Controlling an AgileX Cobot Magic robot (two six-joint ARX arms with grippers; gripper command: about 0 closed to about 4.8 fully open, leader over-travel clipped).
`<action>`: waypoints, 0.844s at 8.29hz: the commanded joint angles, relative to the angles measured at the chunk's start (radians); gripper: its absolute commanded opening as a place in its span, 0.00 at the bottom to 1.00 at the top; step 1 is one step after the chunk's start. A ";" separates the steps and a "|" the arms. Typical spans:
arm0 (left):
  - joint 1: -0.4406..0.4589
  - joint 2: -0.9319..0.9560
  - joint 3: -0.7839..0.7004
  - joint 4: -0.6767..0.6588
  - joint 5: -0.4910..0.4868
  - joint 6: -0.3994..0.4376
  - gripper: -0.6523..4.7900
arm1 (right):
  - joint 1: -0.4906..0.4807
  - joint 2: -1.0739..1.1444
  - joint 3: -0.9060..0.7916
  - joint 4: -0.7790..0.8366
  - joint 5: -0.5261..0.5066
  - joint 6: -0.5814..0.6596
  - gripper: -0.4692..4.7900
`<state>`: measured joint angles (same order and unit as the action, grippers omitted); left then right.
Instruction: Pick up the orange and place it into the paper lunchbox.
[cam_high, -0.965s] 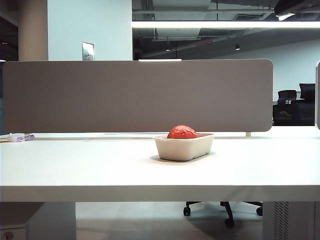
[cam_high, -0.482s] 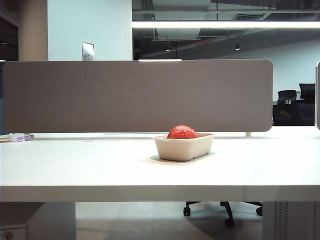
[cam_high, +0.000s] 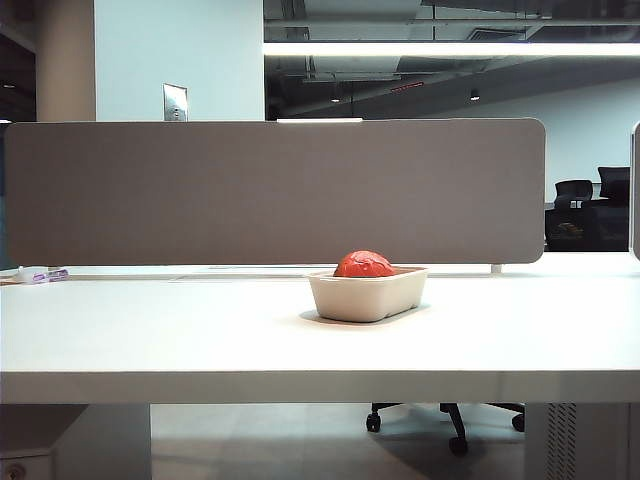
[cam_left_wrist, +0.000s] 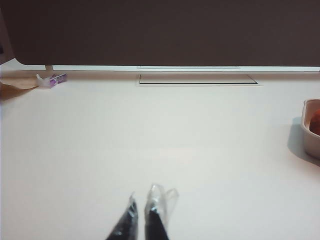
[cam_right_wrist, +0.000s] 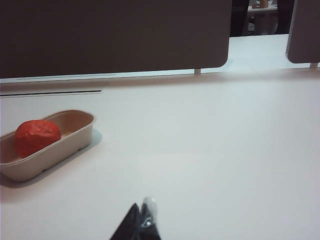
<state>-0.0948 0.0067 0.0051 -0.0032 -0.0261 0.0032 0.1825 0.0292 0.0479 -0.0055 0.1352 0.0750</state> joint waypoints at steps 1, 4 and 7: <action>0.001 -0.003 -0.002 0.010 0.004 -0.003 0.17 | -0.018 -0.027 -0.046 0.050 -0.006 -0.005 0.09; 0.001 -0.003 -0.002 0.010 0.004 -0.003 0.17 | -0.032 -0.027 -0.046 0.058 -0.006 -0.005 0.09; 0.001 -0.003 -0.002 0.010 0.004 -0.003 0.17 | -0.035 -0.027 -0.045 0.055 -0.003 -0.004 0.09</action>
<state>-0.0948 0.0067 0.0051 -0.0032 -0.0261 0.0032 0.1482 0.0029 0.0067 0.0349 0.1307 0.0704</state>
